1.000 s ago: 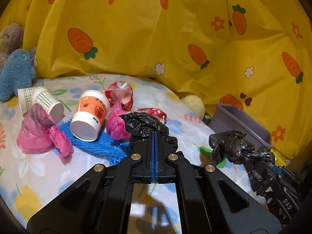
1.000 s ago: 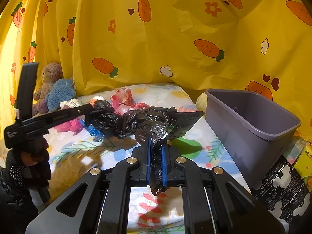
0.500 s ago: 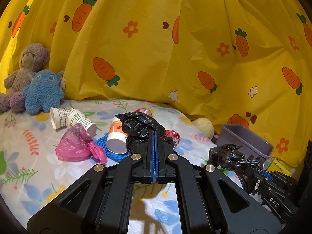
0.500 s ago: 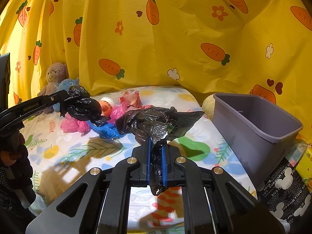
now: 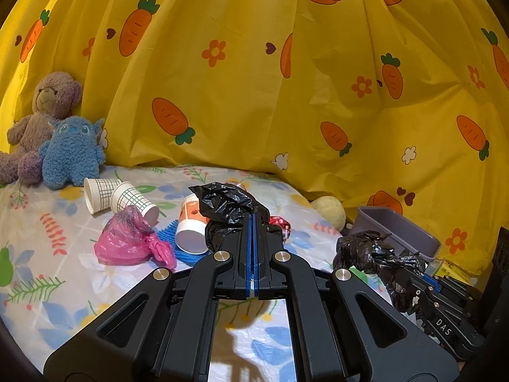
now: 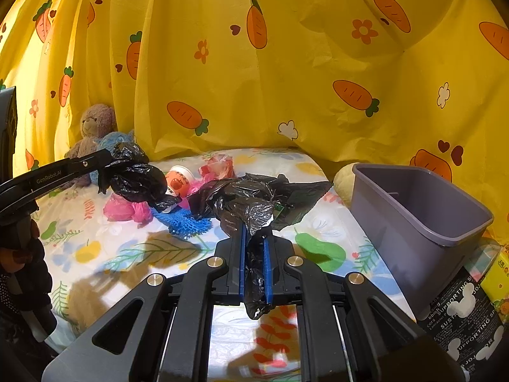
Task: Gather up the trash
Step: 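Carry both black bags over the grey bin, then open both grippers to drop the black bags into the bin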
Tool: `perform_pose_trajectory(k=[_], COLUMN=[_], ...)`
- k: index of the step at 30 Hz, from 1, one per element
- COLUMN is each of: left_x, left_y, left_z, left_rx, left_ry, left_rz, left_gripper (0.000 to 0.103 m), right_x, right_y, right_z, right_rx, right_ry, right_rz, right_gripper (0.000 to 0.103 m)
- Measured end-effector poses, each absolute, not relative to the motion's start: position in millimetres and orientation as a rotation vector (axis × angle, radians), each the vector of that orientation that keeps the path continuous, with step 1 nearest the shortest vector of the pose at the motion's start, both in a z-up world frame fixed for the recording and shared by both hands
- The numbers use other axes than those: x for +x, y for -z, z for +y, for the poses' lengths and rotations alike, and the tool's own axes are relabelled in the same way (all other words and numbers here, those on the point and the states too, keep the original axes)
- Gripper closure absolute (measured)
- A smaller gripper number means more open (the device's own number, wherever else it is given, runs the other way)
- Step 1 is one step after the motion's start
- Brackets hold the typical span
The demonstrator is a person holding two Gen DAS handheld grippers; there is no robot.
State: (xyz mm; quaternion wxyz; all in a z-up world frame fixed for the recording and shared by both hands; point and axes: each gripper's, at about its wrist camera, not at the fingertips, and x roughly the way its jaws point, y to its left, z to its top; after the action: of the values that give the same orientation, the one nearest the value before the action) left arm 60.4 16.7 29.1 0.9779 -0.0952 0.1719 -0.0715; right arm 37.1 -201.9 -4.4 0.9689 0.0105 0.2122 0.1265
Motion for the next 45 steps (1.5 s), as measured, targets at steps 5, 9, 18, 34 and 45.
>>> perform_pose_trajectory(k=[5,9,18,34,45], left_x=[66.8,80.4,123.6,192.7,212.7], left_y=[-36.2,-45.6,-66.6,-33.1,-10.9], left_z=[1.8,-22.3,-109.0,-237.6,-254.9], left_rx=[-0.176,-0.166,-0.170,-0.167,-0.172], left_ry=[0.217,0.300,0.552,0.769,0.796], left_rz=[0.342,0.345,0.336,0.500,0.592], left_gripper=[0.103,0.103,0.103,0.103,0.103], right_x=[38.5,41.3,58.1,81.2,94.1], right_y=[-3.0,-12.6,-27.9,-0.8,7.2], right_z=[-211.5,-230.3,-305.8,-368.2,-374.7], right_rx=[0.019,0.019,0.041,0.075,0.085], right_ry=[-0.220,-0.157,0.077,0.237,0.234], right_rz=[0.402,0.366,0.322,0.414,0.446], right_gripper=[0.093,0.093,0.093,0.093,0.093])
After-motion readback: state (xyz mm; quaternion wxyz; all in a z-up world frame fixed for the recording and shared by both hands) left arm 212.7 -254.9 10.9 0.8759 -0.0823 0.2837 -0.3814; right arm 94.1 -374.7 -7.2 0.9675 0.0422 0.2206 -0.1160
